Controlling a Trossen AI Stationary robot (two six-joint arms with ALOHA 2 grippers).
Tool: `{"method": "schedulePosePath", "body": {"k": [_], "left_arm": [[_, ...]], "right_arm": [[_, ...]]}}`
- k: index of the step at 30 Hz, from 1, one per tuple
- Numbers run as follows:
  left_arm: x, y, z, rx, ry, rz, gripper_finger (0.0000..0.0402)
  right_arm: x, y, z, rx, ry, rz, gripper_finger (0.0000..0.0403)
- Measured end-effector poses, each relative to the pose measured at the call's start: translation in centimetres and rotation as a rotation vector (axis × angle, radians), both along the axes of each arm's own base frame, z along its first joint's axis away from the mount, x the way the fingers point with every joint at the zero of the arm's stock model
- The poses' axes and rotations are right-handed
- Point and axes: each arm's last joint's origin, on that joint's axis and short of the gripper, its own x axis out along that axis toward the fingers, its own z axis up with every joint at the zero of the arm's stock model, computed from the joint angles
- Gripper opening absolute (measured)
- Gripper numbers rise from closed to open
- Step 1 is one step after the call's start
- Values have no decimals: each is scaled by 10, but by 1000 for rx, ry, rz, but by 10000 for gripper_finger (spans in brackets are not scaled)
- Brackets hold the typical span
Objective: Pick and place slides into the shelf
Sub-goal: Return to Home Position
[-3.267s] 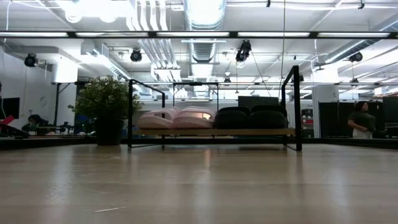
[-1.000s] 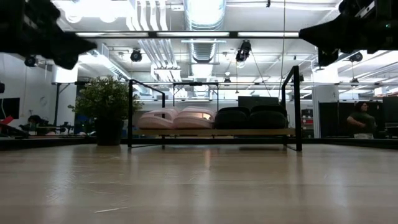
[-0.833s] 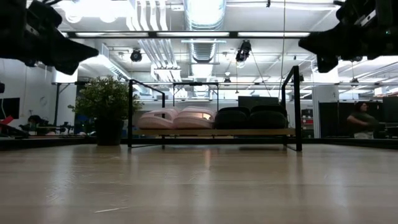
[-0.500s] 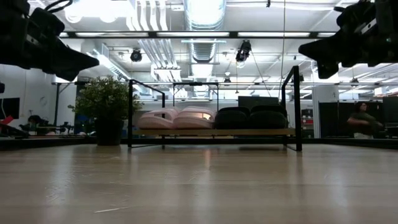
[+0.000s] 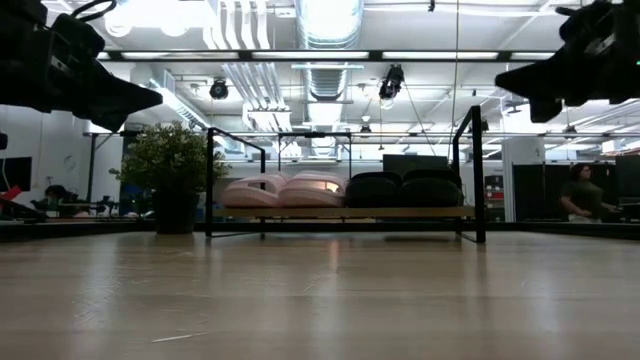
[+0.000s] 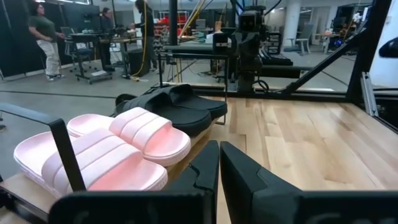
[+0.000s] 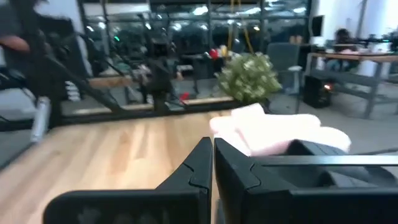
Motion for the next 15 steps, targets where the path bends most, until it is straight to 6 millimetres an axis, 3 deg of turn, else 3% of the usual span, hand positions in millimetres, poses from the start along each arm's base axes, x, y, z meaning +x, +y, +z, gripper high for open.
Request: {"method": "schedulePosePath", "body": {"k": [4,11,15], "left_arm": [[0,0,0,-14,-1,4,0],[0,0,-1,-35,0,-6,0],[1,-1,-1,-46,6,-24,0]], "right_arm": [[-8,2,2,30,-71,74,8],[-4,5,-14,65,37,170,8],[-4,6,-14,56,36,182,8]]}}
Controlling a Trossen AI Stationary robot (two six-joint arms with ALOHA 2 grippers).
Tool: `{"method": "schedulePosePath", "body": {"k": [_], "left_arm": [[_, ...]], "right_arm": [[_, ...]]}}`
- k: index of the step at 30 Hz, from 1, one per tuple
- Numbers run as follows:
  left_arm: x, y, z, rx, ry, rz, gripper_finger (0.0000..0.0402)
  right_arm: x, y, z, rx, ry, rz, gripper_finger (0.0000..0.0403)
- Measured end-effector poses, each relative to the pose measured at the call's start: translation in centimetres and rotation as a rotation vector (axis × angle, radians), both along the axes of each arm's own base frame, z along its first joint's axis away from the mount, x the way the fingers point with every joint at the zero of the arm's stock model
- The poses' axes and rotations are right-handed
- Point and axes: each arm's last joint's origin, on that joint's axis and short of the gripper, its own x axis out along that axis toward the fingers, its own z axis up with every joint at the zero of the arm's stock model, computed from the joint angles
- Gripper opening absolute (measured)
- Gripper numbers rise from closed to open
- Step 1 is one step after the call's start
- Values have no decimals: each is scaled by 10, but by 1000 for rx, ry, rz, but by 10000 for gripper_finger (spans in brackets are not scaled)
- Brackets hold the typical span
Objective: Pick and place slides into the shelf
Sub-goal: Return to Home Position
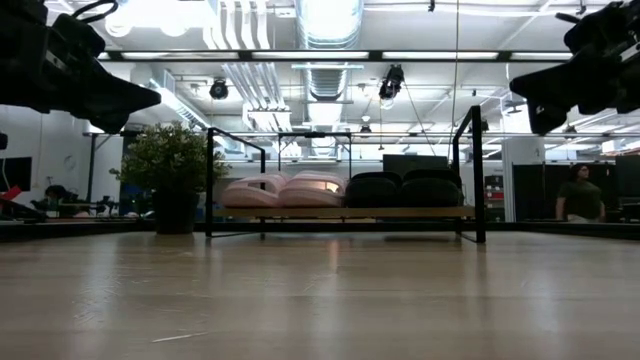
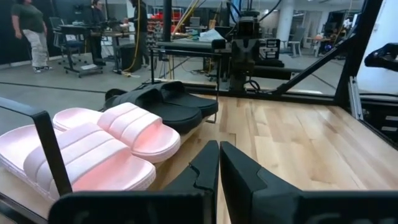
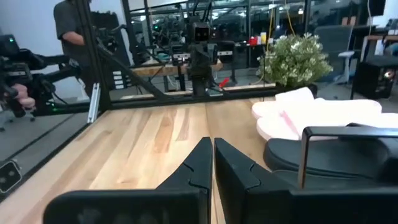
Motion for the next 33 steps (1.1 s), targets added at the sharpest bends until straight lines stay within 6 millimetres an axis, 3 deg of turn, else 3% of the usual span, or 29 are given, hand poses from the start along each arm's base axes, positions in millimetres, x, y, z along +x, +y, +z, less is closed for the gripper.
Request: {"method": "schedulePosePath", "body": {"k": [13,23,33], "left_arm": [[2,-2,-2,24,-35,-60,0],[4,-1,-2,24,-24,-51,0],[5,-1,1,25,-64,-49,0]], "right_arm": [[0,-1,0,20,3,-28,8],[0,-2,0,-66,0,-53,8],[0,-2,0,43,-1,-52,9]]}}
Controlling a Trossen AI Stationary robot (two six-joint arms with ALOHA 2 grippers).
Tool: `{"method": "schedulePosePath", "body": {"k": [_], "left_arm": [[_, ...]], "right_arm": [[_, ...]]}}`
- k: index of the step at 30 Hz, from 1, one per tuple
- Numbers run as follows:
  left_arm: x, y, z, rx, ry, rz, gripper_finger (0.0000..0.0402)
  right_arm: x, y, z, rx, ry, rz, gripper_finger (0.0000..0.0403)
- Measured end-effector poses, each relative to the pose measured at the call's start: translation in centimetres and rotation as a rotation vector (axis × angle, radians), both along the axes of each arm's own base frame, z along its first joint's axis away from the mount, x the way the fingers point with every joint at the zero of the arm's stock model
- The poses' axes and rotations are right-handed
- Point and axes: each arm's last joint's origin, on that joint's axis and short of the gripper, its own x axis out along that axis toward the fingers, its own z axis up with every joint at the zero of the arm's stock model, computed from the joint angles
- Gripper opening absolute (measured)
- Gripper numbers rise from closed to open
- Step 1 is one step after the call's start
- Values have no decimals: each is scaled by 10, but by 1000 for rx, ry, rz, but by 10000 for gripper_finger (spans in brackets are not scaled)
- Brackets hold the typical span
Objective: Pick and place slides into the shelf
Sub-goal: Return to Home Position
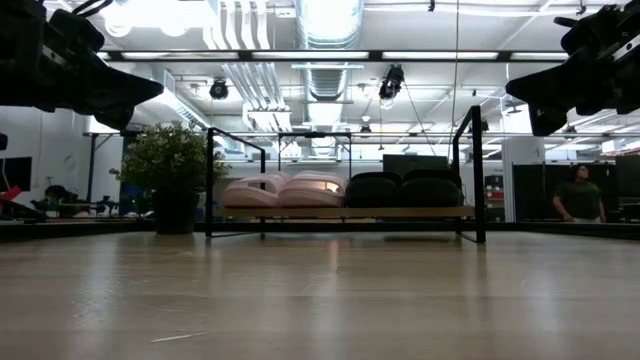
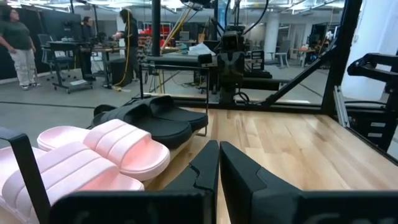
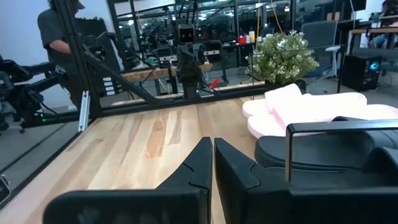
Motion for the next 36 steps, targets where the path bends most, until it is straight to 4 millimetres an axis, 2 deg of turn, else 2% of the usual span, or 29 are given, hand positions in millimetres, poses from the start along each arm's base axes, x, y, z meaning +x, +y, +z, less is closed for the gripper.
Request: {"method": "schedulePosePath", "body": {"k": [19,25,36], "left_arm": [[0,0,1,0,-7,-1,0],[0,0,1,0,-5,-1,0],[0,0,1,0,-4,-1,0]], "right_arm": [[0,0,0,2,-1,2,9],[0,0,1,96,-11,4,9],[0,0,1,100,-11,4,9]]}}
